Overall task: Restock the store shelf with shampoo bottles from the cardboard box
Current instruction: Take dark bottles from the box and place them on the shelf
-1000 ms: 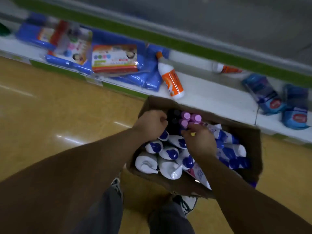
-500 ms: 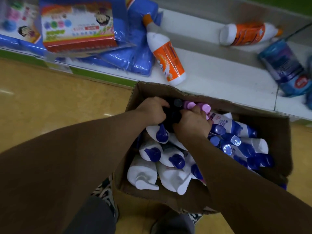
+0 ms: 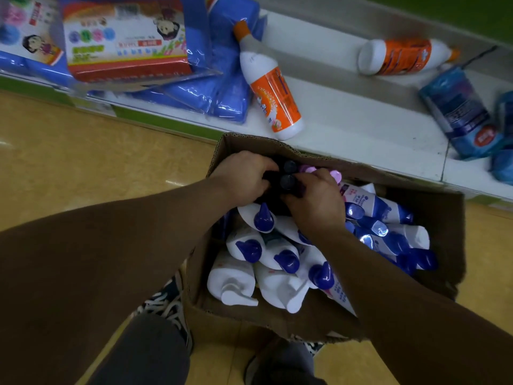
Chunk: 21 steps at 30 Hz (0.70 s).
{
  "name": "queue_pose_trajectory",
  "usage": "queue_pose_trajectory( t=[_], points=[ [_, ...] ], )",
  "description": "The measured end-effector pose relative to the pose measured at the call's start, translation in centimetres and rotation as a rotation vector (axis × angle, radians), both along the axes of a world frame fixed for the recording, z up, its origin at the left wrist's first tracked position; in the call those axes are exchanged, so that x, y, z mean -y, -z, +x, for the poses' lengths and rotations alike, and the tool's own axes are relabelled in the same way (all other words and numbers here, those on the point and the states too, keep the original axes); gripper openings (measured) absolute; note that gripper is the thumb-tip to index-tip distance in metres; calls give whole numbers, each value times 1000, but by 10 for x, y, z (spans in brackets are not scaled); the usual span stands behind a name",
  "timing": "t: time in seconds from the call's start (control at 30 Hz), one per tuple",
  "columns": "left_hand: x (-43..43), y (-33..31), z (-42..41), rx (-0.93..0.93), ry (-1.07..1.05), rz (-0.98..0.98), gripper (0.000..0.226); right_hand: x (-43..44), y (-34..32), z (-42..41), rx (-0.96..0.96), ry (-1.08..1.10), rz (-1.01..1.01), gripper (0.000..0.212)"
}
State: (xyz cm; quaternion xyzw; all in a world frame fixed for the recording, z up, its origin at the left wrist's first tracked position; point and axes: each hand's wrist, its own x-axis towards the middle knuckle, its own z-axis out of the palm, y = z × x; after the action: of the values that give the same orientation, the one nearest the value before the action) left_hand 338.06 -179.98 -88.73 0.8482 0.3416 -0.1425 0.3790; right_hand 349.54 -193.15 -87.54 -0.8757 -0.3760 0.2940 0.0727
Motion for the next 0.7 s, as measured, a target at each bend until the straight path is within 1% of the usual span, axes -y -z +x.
queue_pose_trajectory(
  t=[0.07, 0.17, 0.27, 0.33, 0.5, 0.7],
  points=[
    [-2, -19, -3, 22, 4, 19, 43, 3, -21, 1, -98, 46, 87, 30],
    [-2, -52, -10, 88, -17, 47, 42, 6, -62, 1, -213, 95, 169, 36],
    [3, -92, -18, 154, -55, 24, 38, 12, -107, 0, -226, 61, 241, 35],
    [7, -122, -22, 170, -81, 8, 37, 16, -140, 0, -248, 78, 293, 32],
    [17, -211, -28, 179, -153, -49, 41, 29, -226, 3, -287, 66, 348, 28],
    [27, -322, -35, 224, -222, -51, 25, 36, -323, 6, -328, 52, 378, 29]
  ],
)
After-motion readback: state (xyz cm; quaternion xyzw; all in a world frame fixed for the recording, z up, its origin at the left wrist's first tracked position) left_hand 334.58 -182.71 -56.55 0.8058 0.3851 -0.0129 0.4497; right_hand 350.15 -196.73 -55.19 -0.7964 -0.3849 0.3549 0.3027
